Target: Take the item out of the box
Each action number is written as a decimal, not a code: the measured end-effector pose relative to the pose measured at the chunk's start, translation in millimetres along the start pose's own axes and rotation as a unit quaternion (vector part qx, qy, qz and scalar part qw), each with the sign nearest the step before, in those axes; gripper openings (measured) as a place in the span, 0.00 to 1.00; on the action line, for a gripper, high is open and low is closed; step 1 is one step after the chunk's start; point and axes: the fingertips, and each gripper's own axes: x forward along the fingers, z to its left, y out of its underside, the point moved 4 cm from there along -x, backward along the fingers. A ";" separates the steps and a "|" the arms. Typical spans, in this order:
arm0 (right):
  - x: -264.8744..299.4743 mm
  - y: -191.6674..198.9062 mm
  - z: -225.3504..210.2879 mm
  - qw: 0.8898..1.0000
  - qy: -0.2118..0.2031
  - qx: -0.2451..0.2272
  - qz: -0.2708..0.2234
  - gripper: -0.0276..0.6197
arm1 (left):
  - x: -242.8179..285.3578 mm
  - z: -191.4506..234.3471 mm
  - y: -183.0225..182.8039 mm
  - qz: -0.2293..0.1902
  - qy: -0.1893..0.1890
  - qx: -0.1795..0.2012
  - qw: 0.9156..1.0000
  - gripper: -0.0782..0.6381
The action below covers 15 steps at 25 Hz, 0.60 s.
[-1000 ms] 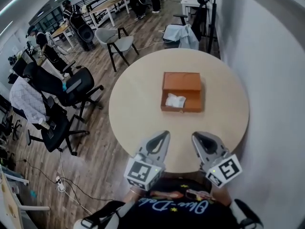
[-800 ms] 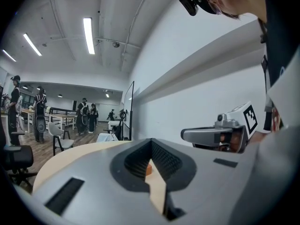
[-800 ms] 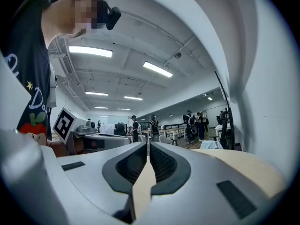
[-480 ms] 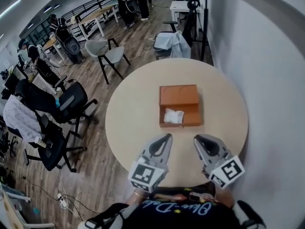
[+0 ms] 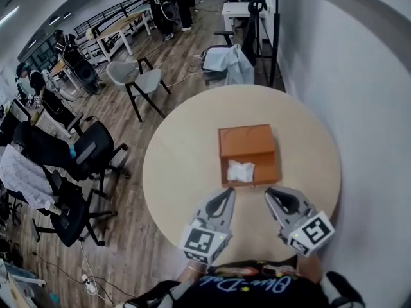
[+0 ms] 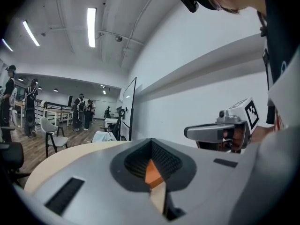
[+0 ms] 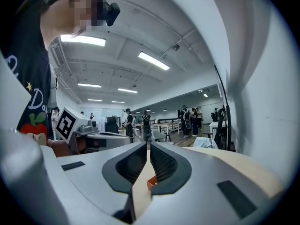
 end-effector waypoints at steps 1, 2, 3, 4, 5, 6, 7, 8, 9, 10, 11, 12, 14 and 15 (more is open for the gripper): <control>3.6 0.1 -1.7 1.000 0.001 -0.001 0.004 0.04 | 1.7 3.3 0.6 0.001 0.000 -0.003 1.000 0.09; 7.4 0.5 -3.5 1.000 0.002 -0.001 0.007 0.04 | 3.4 6.1 1.5 0.001 0.000 -0.007 1.000 0.09; 11.2 1.3 -5.1 1.000 0.002 -0.001 0.010 0.04 | 4.8 8.8 3.4 0.002 0.001 -0.009 1.000 0.09; 14.9 2.4 -6.3 1.000 0.003 -0.001 0.012 0.05 | 5.5 11.4 5.8 0.002 0.000 -0.011 1.000 0.09; 18.4 3.3 -6.9 1.000 0.002 -0.002 0.014 0.05 | 5.7 13.9 8.4 0.003 -0.001 -0.014 1.000 0.09; 21.7 3.9 -7.1 1.000 0.001 -0.003 0.016 0.05 | 5.5 16.6 11.5 0.006 -0.001 -0.014 1.000 0.09; 24.7 4.5 -7.3 1.000 0.000 -0.004 0.018 0.05 | 5.1 19.1 14.3 0.008 -0.001 -0.012 1.000 0.09; 27.4 5.2 -7.7 1.000 -0.001 -0.004 0.022 0.05 | 4.9 21.3 16.2 0.009 0.000 -0.010 1.000 0.09; 30.1 6.3 -8.4 1.000 -0.001 -0.005 0.026 0.05 | 4.9 23.2 17.6 0.009 -0.001 -0.010 1.000 0.09; 32.7 7.7 -9.5 0.999 -0.002 -0.006 0.032 0.05 | 5.3 25.0 18.5 0.008 -0.002 -0.013 1.000 0.09; 35.1 9.7 -10.7 0.999 -0.002 -0.009 0.040 0.05 | 5.8 26.7 18.3 0.007 -0.006 -0.019 1.000 0.09; 37.4 12.2 -11.6 0.999 -0.002 -0.013 0.049 0.06 | 6.1 28.4 17.1 0.005 -0.010 -0.025 1.000 0.09; 42.8 15.1 -11.8 0.998 -0.004 -0.017 0.058 0.06 | 6.0 32.3 17.3 0.005 -0.015 -0.033 0.999 0.09; 46.1 15.4 -12.3 0.998 -0.004 -0.017 0.059 0.06 | 6.3 34.6 19.0 0.007 -0.016 -0.031 0.999 0.09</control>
